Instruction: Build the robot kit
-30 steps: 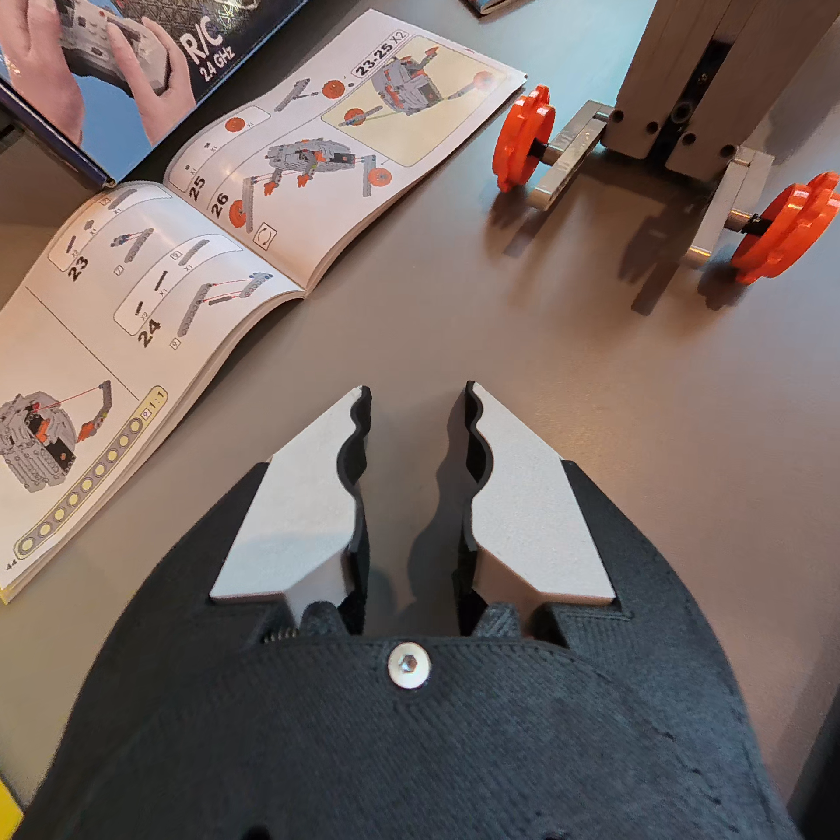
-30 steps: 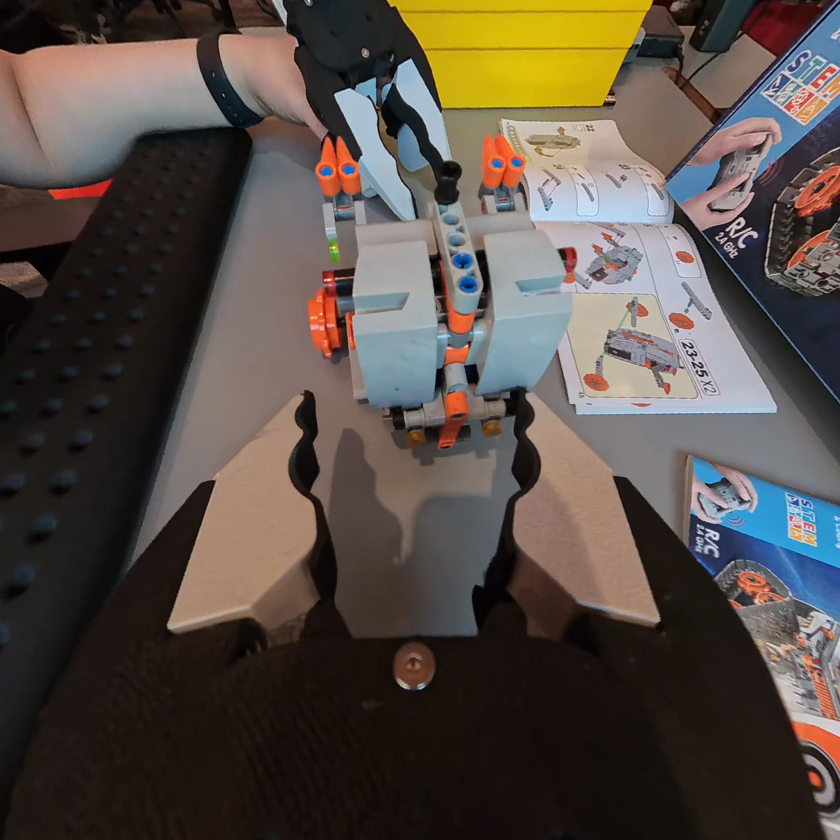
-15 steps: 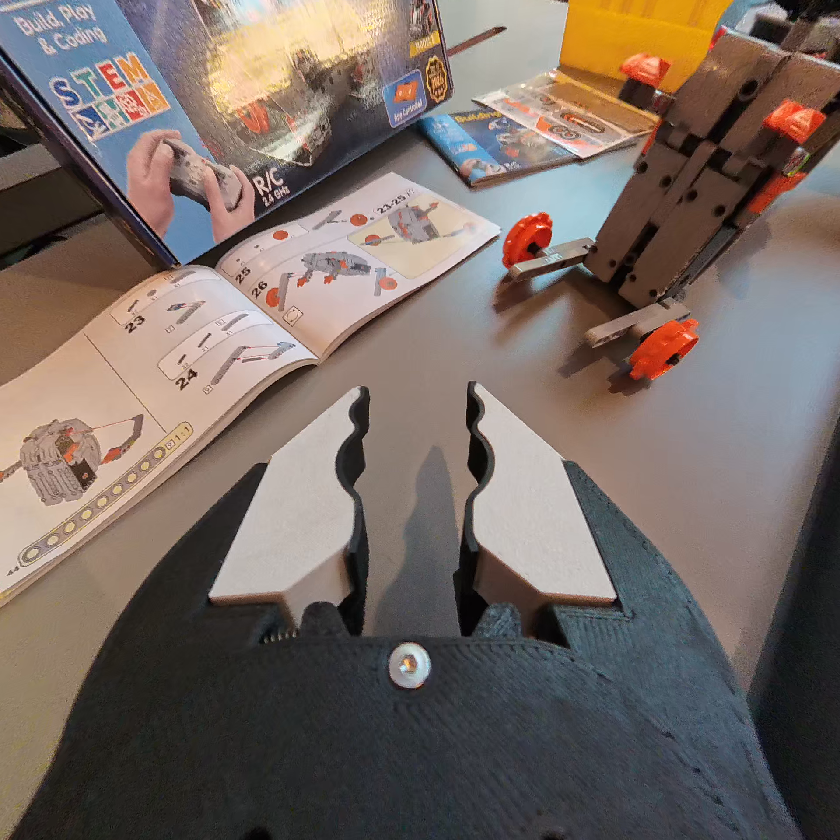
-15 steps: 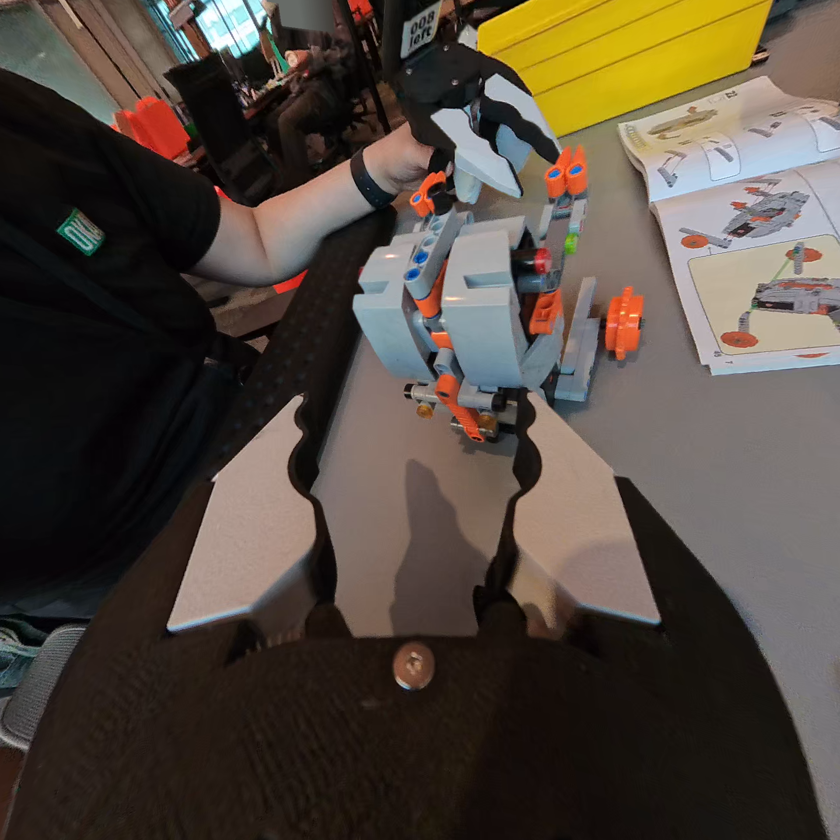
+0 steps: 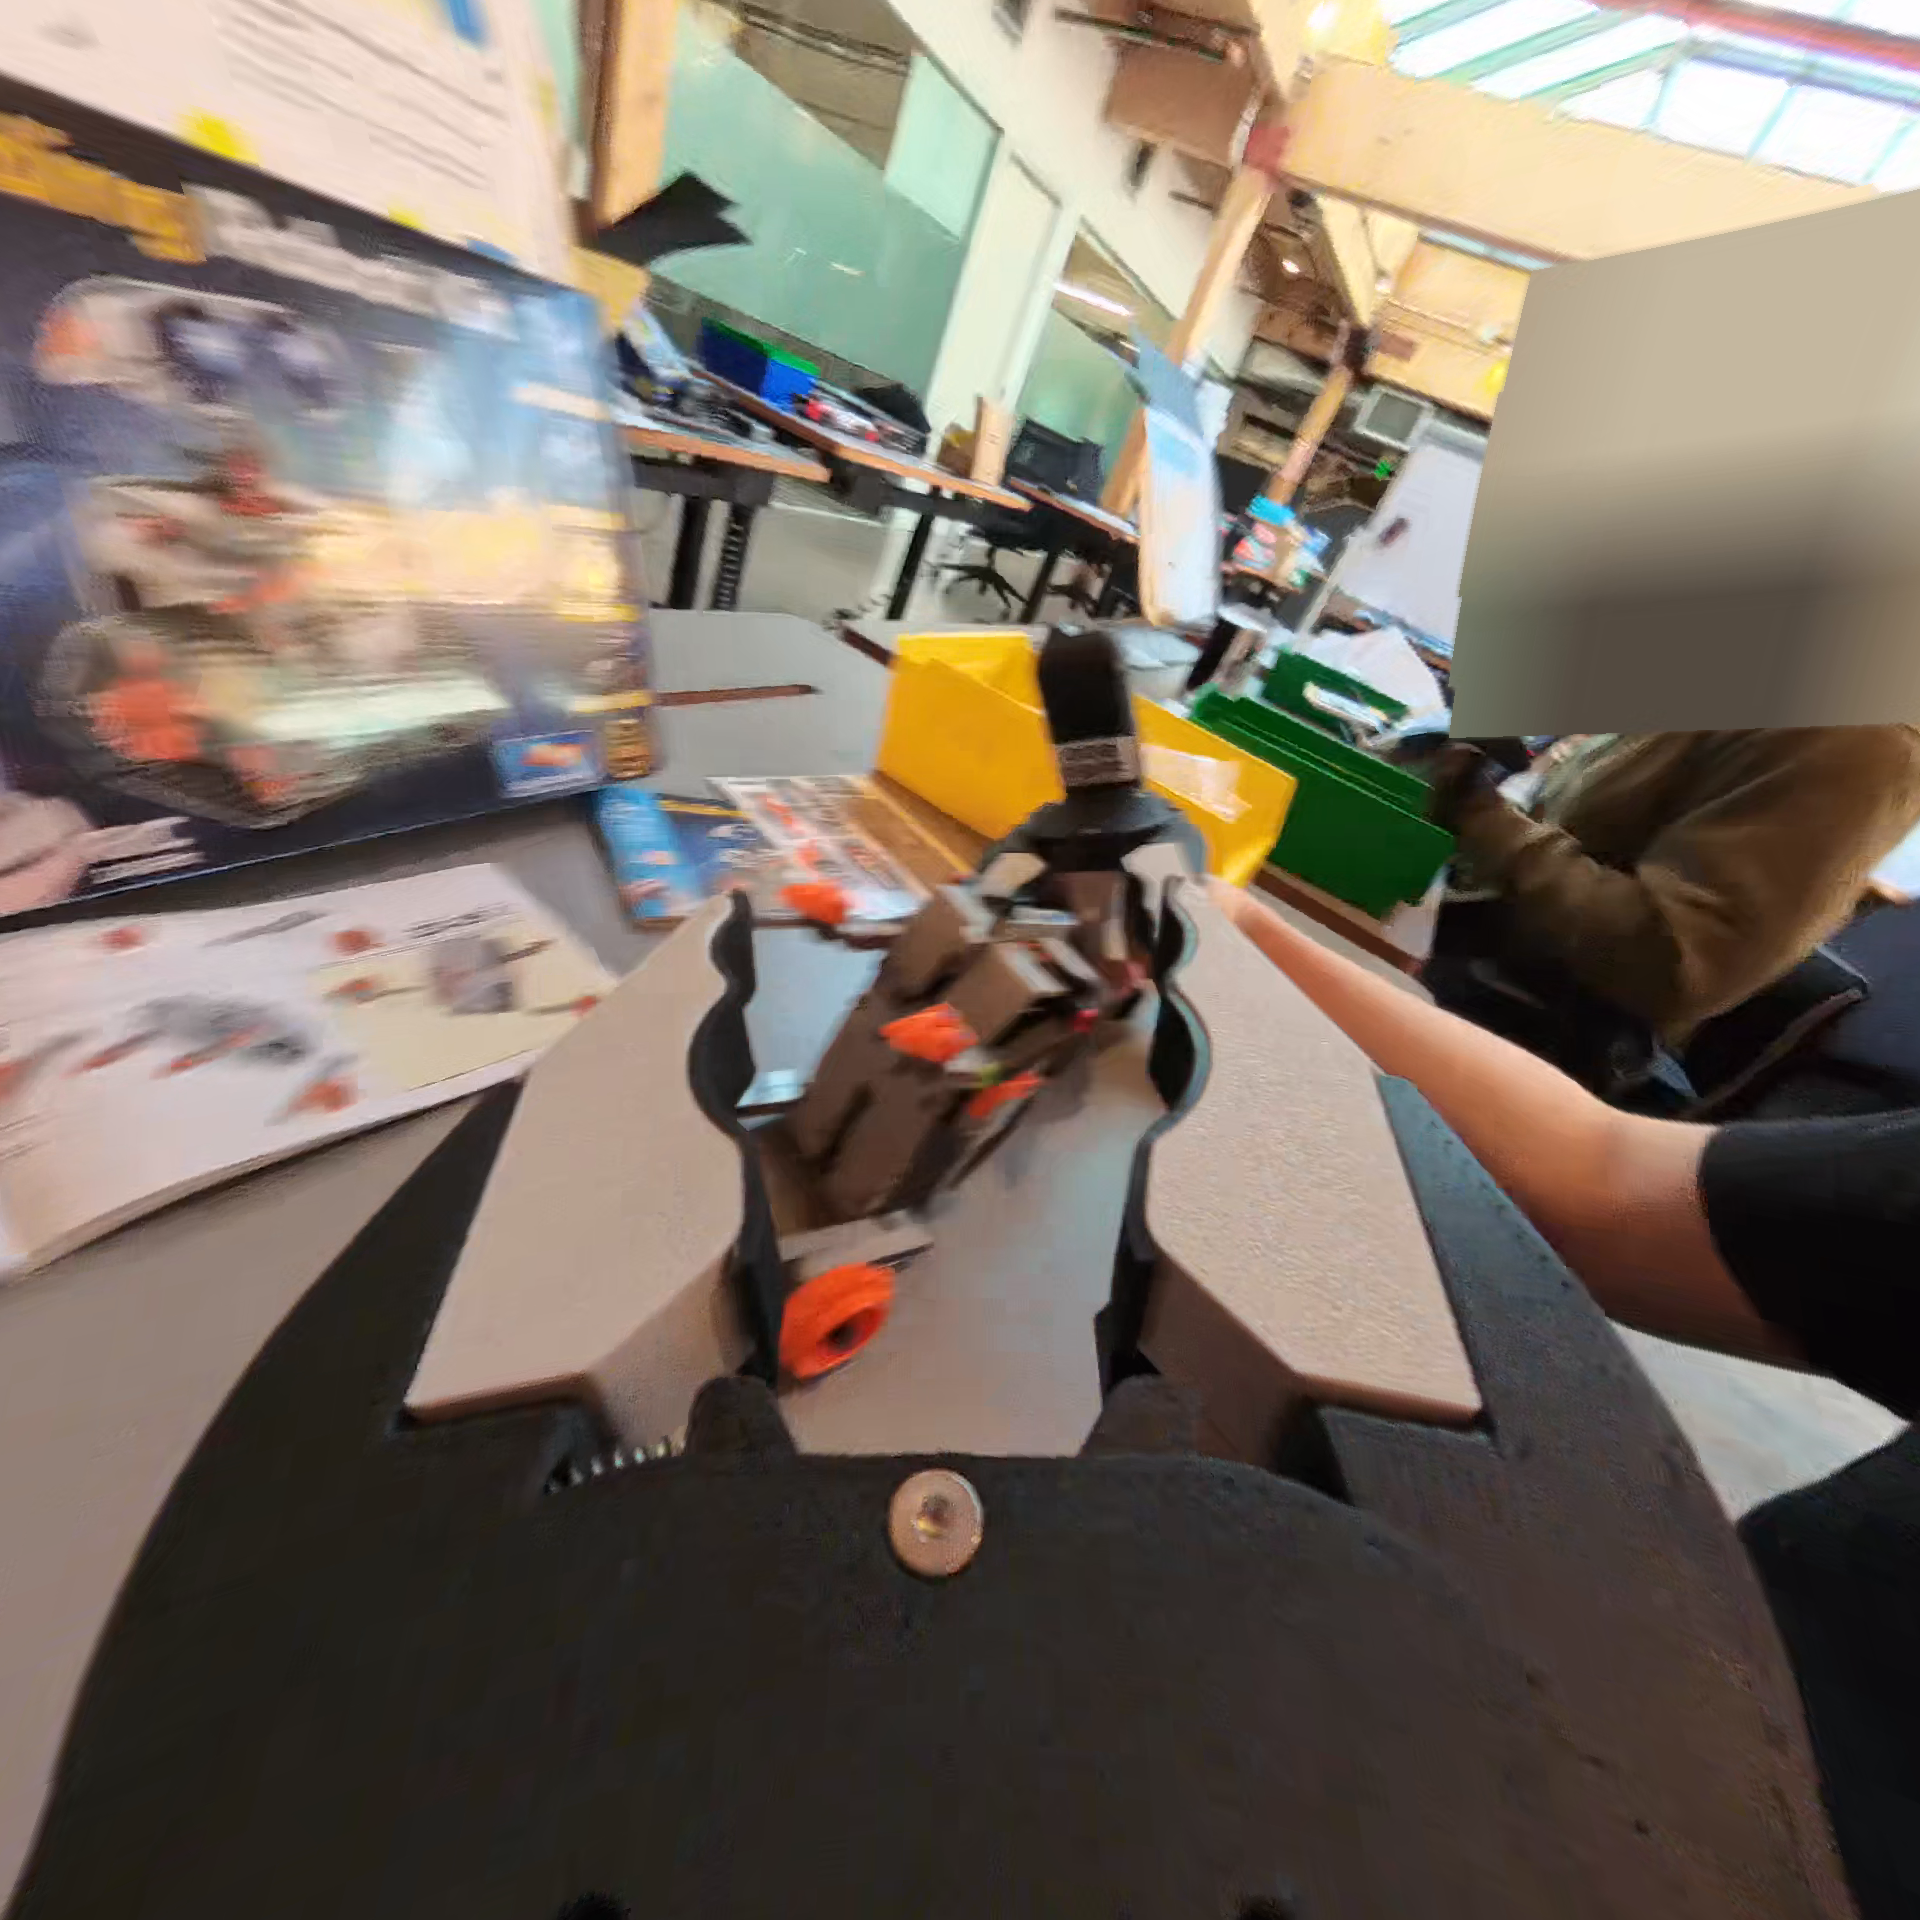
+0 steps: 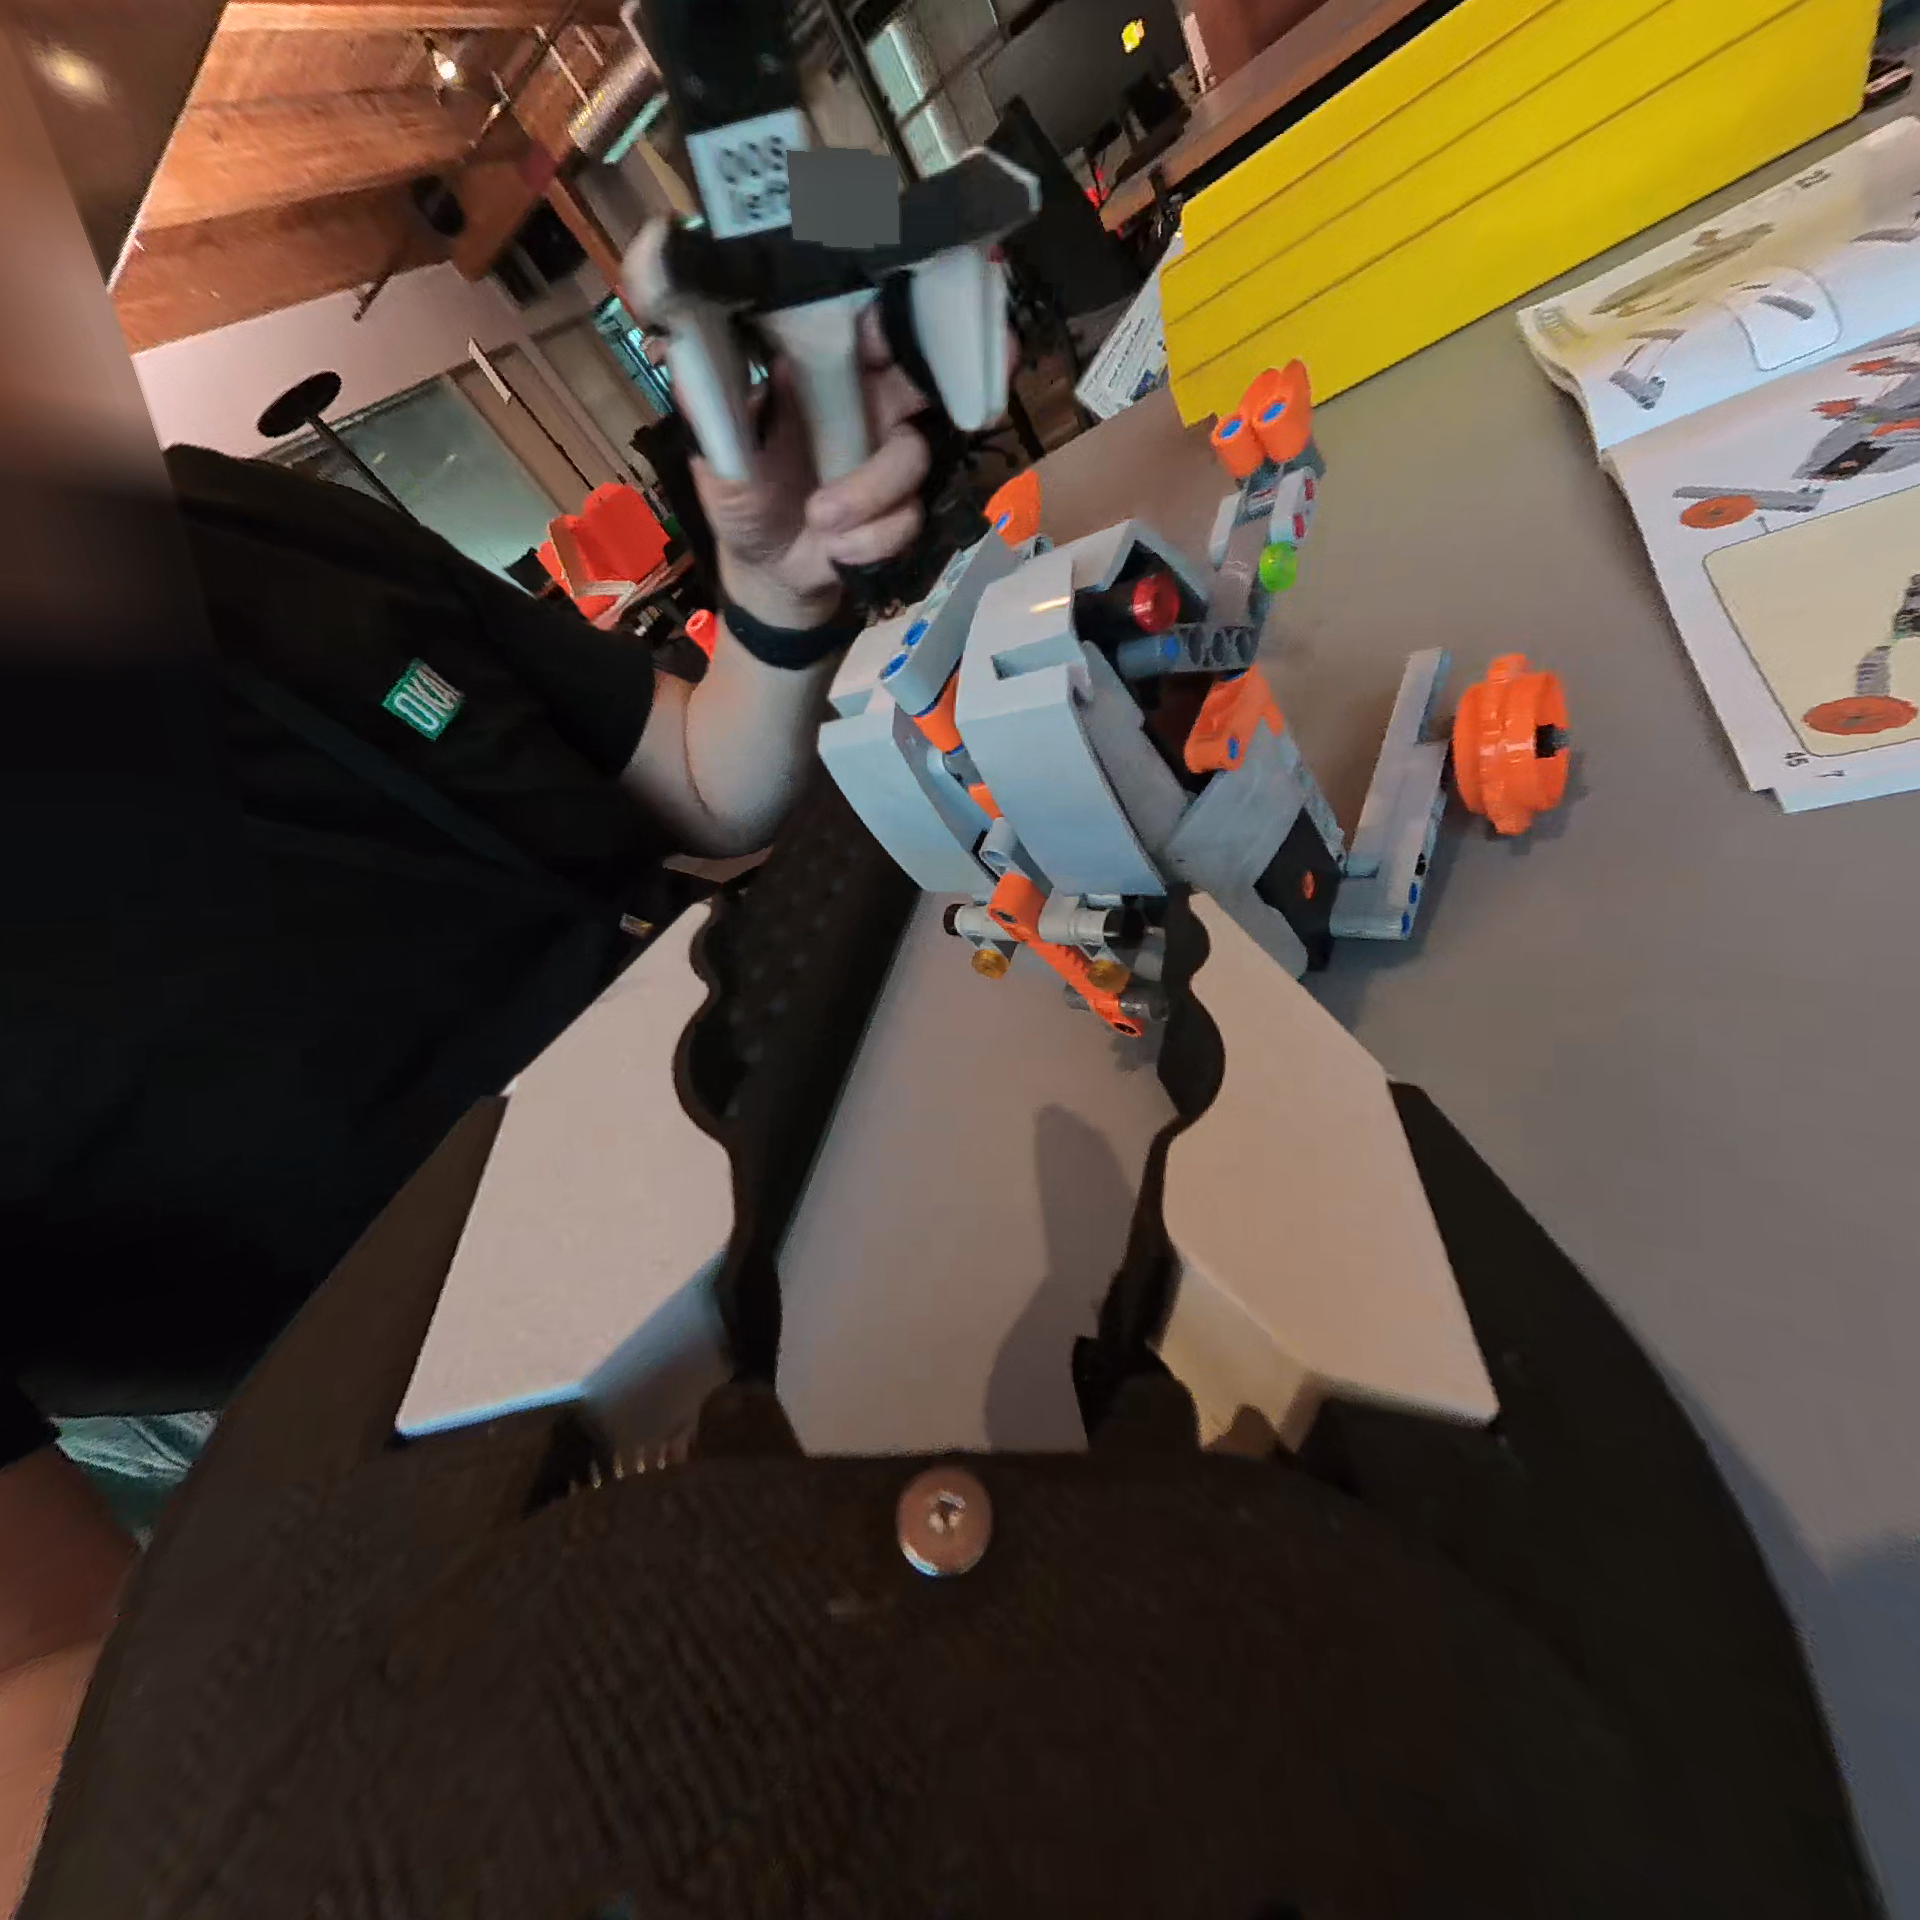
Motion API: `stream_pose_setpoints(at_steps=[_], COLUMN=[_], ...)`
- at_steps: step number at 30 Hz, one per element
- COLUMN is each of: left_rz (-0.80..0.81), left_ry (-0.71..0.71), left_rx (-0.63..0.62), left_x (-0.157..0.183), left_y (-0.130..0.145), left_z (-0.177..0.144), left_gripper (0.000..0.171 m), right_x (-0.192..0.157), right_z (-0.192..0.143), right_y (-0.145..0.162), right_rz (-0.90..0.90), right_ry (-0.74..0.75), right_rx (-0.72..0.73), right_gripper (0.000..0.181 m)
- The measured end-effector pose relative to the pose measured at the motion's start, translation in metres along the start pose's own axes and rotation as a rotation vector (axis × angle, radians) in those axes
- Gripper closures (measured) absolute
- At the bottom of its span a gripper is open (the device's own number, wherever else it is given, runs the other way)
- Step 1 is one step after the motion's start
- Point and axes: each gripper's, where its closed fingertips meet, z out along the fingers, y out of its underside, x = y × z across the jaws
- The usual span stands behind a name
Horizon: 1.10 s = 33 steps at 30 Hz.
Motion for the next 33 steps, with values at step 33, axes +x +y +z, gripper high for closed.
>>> stream_pose_setpoints(at_steps=[33], left_rz=[0.073], left_ry=[-0.354], left_rx=[-0.023], left_x=[-0.026], left_y=[0.018], left_z=[-0.010], left_gripper=[0.105], right_x=[0.036], right_z=[0.024], right_y=[-0.023], right_rz=[-0.333], right_ry=[0.731], right_rx=[0.038], right_gripper=[0.074])
